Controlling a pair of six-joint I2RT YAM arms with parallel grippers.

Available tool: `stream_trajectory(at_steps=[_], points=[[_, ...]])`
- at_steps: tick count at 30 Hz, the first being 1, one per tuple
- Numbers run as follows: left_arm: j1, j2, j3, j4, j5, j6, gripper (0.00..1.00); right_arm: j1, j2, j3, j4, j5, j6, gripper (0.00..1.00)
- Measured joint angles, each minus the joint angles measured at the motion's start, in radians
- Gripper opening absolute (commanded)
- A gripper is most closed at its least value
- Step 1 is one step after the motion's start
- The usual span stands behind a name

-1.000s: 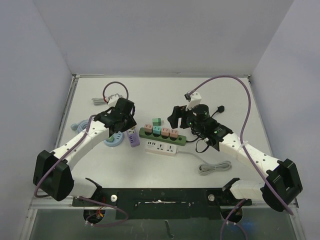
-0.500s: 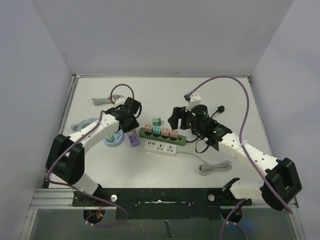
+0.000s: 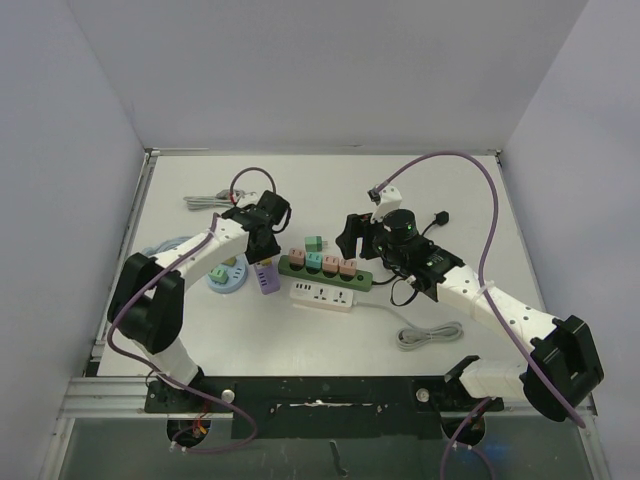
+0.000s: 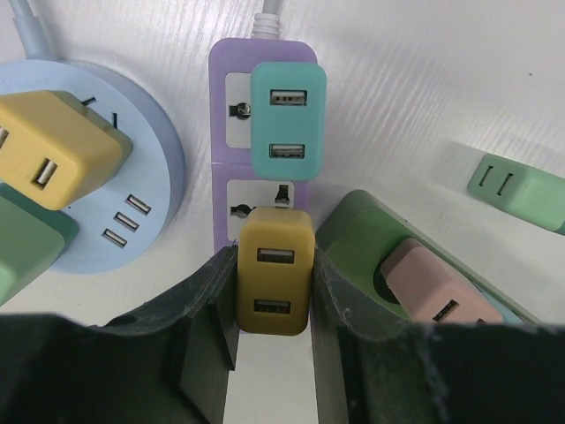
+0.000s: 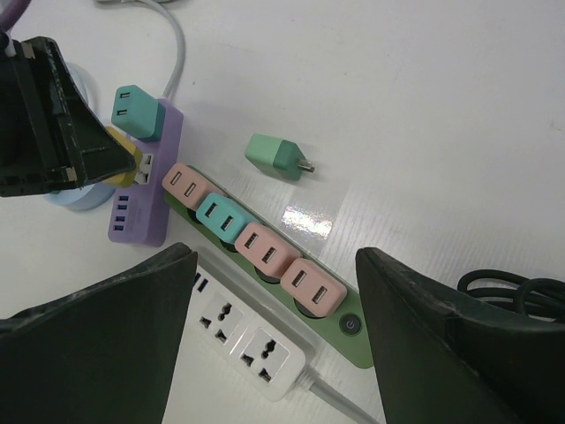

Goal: Insert the plug

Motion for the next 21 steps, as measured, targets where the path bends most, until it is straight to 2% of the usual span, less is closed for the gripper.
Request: stream_trajectory(at_steps=[21], points=[[-0.011,0.026,0.041,-0.026,-0.036,0.000,0.11,0.000,0.000,0.000,0.000,-0.008,-0.012,0.74]])
